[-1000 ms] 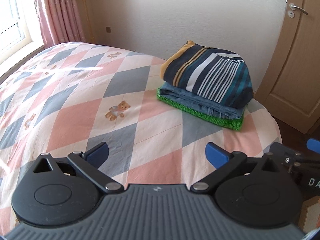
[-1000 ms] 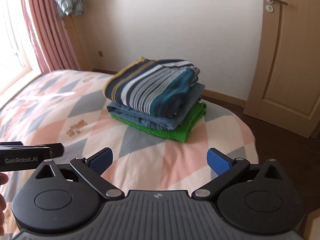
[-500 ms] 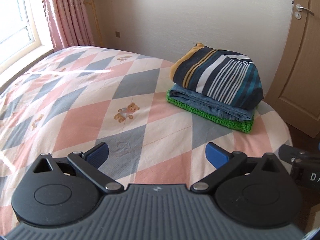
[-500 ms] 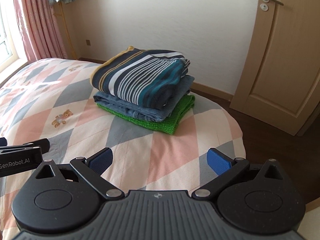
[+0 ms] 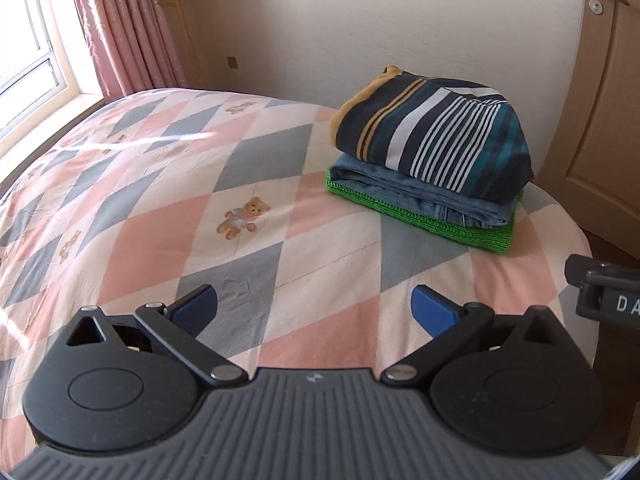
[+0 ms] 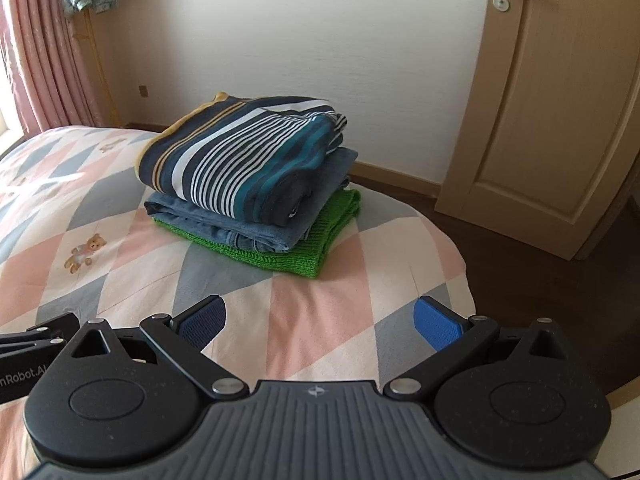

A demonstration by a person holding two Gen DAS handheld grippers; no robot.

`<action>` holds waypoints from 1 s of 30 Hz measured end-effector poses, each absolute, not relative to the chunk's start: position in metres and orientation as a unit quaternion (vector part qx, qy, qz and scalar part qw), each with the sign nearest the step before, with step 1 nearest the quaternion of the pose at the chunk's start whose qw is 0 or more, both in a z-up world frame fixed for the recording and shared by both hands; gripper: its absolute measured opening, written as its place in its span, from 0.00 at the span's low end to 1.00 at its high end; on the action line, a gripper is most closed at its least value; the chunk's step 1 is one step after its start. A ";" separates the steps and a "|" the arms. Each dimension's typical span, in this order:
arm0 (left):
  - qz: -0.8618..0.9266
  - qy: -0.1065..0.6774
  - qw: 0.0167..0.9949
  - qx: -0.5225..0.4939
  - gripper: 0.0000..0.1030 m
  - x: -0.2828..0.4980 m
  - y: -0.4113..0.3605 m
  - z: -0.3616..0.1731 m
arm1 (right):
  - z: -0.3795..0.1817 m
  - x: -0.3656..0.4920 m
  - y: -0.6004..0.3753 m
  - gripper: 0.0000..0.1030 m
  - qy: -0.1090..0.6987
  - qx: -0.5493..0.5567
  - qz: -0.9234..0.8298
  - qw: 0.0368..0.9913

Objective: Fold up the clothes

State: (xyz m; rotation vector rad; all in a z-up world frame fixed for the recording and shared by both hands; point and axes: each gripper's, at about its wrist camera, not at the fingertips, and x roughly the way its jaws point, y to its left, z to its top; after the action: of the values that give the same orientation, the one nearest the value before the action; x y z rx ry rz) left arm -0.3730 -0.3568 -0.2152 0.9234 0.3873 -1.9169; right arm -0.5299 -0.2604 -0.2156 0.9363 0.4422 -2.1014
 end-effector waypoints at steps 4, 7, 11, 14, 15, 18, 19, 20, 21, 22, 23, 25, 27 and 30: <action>-0.785 0.154 0.468 0.377 0.99 -0.379 -0.362 -0.218 | -0.220 -0.537 -0.268 1.00 0.172 0.386 -0.817 0.392; -0.785 0.147 0.469 0.376 0.99 -0.382 -0.368 -0.221 | -0.224 -0.540 -0.274 1.00 0.172 0.399 -0.813 0.388; -0.786 0.149 0.464 0.380 0.99 -0.385 -0.379 -0.228 | -0.233 -0.542 -0.280 1.00 0.177 0.407 -0.807 0.389; -0.787 0.153 0.458 0.385 0.99 -0.386 -0.386 -0.234 | -0.239 -0.543 -0.284 1.00 0.178 0.415 -0.803 0.388; -0.787 0.154 0.456 0.386 0.99 -0.386 -0.388 -0.236 | -0.241 -0.543 -0.285 1.00 0.179 0.418 -0.802 0.388; -0.789 0.157 0.449 0.390 0.99 -0.386 -0.394 -0.242 | -0.247 -0.542 -0.288 1.00 0.179 0.424 -0.799 0.388; -0.789 0.156 0.448 0.391 0.99 -0.386 -0.396 -0.244 | -0.248 -0.542 -0.289 1.00 0.178 0.425 -0.798 0.388; -0.790 0.155 0.446 0.391 0.99 -0.386 -0.398 -0.246 | -0.249 -0.542 -0.290 1.00 0.178 0.426 -0.798 0.388; -0.791 0.154 0.444 0.392 0.99 -0.386 -0.400 -0.248 | -0.251 -0.542 -0.291 1.00 0.177 0.426 -0.798 0.388; -0.792 0.153 0.442 0.392 0.99 -0.386 -0.401 -0.250 | -0.252 -0.541 -0.292 1.00 0.178 0.426 -0.798 0.388; -0.793 0.151 0.441 0.393 0.99 -0.385 -0.403 -0.251 | -0.253 -0.541 -0.293 1.00 0.178 0.426 -0.798 0.388; -0.795 0.149 0.437 0.393 0.99 -0.385 -0.407 -0.254 | -0.254 -0.541 -0.295 1.00 0.177 0.426 -0.798 0.387; -0.797 0.148 0.435 0.393 0.99 -0.384 -0.411 -0.256 | -0.256 -0.541 -0.297 1.00 0.176 0.427 -0.799 0.385; -0.799 0.148 0.431 0.392 0.99 -0.384 -0.417 -0.258 | -0.257 -0.541 -0.299 1.00 0.174 0.428 -0.801 0.381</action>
State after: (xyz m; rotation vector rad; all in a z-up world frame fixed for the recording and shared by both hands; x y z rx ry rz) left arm -0.3843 -0.4171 -0.2577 0.9767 0.3690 -1.9935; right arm -0.5412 -0.2991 -0.2574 1.0915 0.4442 -2.0444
